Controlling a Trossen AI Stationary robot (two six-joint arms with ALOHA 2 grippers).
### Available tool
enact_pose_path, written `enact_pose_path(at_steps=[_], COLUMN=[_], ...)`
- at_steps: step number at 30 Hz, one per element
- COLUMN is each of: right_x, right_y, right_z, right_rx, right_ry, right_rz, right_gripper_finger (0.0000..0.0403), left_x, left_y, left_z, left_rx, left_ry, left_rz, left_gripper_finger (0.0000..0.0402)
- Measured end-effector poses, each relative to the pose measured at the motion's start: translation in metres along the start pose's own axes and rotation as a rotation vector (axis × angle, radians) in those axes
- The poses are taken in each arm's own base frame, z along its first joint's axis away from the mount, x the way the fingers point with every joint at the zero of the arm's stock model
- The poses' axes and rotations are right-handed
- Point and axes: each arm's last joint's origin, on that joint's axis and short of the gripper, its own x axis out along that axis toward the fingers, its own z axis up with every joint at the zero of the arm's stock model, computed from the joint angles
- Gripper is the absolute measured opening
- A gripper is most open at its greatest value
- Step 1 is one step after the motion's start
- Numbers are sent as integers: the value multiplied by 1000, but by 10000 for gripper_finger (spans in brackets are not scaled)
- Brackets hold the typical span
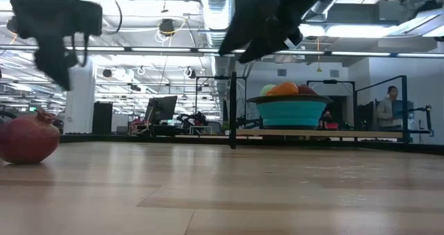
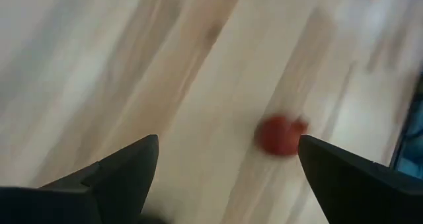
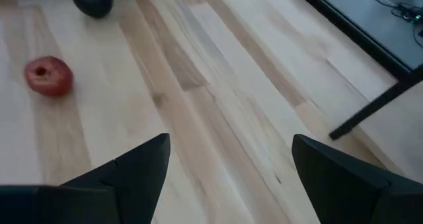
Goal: Pick & Place Fruit
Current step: Put the black plum into the blue strainer bowl on the shelf
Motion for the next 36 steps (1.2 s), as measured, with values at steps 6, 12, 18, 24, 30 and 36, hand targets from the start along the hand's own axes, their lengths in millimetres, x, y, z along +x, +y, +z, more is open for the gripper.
enact_pose_path(at_steps=[6, 12, 18, 24, 30, 36], right_x=[6, 10, 10, 10, -1, -47], right_y=[-6, -2, -2, -2, -1, -6], right_z=[3, 5, 4, 3, 3, 3], right_rx=[-2, -15, -27, -28, -53, -63], right_ry=[-10, -39, -33, -32, -32, -2], right_rz=[-27, -26, -30, -30, -28, -5], right_gripper_finger=[311, 310, 310, 310, 311, 311], left_x=[14, 40, 57, 60, 62, 62], left_y=[5, 3, 3, 3, 2, -14], left_z=[-18, -26, -29, -30, -29, -6], left_rx=[-50, -6, 6, -5, -22, -11], left_ry=[331, 481, 552, 562, 543, 434], left_rz=[198, 381, 467, 480, 466, 332], left_gripper_finger=[355, 348, 338, 316, 270, 251])
